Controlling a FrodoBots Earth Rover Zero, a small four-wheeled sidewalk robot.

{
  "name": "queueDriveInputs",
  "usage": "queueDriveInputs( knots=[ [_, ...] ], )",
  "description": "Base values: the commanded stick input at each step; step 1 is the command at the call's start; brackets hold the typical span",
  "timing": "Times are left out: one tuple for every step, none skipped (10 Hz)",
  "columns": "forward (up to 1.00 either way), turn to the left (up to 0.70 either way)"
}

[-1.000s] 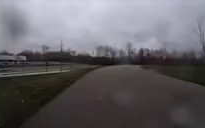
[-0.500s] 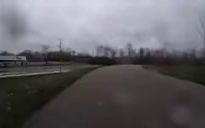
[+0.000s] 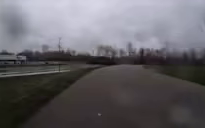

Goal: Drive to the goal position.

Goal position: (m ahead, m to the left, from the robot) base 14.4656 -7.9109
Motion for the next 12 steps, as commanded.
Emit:
queueDriveInputs(
  knots=[
    [0.7,0.0],
    [0.7,0.0],
    [0.7,0.0],
    [0.7,0.0],
    [0.7,0.0],
    [0.7,0.0],
    [0.7,0.0],
    [0.7,0.0],
    [0.7,0.0],
    [0.7,0.0],
    [0.7,0.0],
    [0.7,0.0]
  ],
)
